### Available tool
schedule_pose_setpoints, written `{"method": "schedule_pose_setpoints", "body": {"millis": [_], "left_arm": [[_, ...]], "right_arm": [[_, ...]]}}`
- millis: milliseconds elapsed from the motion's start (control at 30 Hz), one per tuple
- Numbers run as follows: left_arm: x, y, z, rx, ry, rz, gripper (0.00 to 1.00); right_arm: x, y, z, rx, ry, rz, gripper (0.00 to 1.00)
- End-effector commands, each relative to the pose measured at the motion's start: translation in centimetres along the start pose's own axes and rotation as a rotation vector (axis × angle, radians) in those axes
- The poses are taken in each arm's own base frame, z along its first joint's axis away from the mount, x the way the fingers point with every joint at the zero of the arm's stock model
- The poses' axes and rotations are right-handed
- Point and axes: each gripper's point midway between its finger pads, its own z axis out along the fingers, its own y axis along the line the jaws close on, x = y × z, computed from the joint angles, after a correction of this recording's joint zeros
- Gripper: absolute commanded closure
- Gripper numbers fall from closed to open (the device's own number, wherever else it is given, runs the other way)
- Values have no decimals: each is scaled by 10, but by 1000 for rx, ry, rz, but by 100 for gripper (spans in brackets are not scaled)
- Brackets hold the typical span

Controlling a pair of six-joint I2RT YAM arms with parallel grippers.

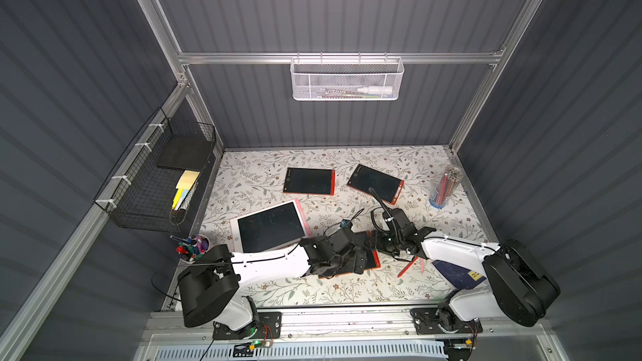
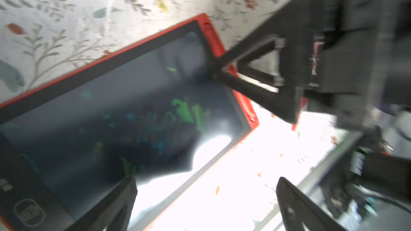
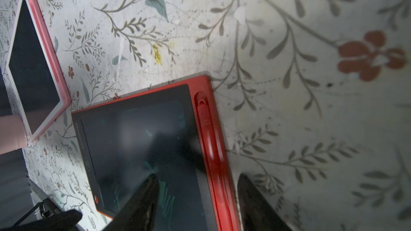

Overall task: Place the stylus back onto the writing tablet
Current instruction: Move the writing tablet to the center of the board.

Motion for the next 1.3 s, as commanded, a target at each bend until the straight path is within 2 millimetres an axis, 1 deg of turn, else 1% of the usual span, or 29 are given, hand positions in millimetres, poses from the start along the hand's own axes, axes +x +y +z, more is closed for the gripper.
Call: {"method": "schedule_pose_setpoints", "body": {"millis": [0,100,167,233,333,633,700,833,933,1000,1167,1267], "left_arm": [[41,-12,4,55,136,76,1],[67,-21,12,63,210,107,1],[77,-23,15,51,235,116,1],[78,-27,14,64,236,116,1],[79,-27,16,67,240,115,1],[91,-5,28,-28,273,89,1],[91,-4,30,-37,272,86,1],[88,-3,34,-55,257,43,1],[82,10,40,-108,235,20,1],[73,16,43,-122,211,12,1],[45,35,46,-172,141,-2,1],[30,43,47,-191,107,1,1]], "right_arm": [[26,-19,-1,45,88,-3,39],[28,-22,-5,55,83,-4,38],[28,-23,-7,59,79,-4,37],[29,-23,-8,57,81,-4,36],[31,-24,-7,58,85,0,35],[33,-26,-6,61,85,1,34],[33,-26,-6,60,86,3,34],[32,-29,-5,75,80,16,34],[29,-35,-4,105,58,37,34],[26,-36,-3,113,45,51,34],[18,-33,-1,107,15,80,34],[13,-29,1,102,10,81,35]]}}
